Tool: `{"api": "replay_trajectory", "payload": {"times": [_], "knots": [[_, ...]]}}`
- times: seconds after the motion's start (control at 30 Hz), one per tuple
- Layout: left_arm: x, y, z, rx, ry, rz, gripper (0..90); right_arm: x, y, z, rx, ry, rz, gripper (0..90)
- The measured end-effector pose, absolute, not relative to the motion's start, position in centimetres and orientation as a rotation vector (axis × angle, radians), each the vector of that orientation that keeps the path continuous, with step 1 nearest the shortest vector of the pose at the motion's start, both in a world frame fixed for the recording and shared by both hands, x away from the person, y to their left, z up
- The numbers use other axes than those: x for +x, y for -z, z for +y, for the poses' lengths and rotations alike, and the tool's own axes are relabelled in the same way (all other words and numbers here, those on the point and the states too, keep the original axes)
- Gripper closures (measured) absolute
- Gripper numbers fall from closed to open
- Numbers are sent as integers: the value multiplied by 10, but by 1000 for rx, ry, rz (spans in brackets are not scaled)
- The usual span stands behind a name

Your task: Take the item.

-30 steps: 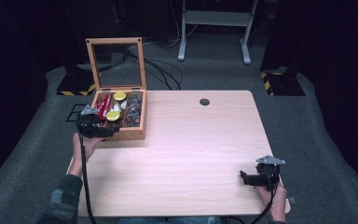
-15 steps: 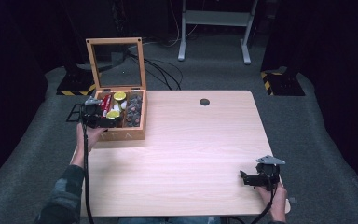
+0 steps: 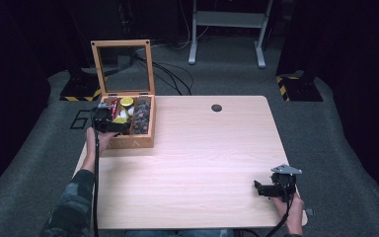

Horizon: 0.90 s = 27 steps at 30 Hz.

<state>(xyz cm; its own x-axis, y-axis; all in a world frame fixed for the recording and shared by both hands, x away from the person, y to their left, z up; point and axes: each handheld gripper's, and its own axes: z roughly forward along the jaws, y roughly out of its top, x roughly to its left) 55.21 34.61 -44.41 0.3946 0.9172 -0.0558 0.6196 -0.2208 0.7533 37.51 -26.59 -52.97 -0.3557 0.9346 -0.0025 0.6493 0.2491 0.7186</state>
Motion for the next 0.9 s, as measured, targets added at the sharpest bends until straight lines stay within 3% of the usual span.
{"api": "replay_trajectory", "payload": {"times": [0.6, 0.9], "knots": [[561, 457, 347, 1949, -580, 1368, 201, 375, 530, -266, 1440, -883, 2097, 0], [560, 457, 349, 1946, -616, 1381, 319, 375, 530, -266, 1435, -883, 2096, 0]]}}
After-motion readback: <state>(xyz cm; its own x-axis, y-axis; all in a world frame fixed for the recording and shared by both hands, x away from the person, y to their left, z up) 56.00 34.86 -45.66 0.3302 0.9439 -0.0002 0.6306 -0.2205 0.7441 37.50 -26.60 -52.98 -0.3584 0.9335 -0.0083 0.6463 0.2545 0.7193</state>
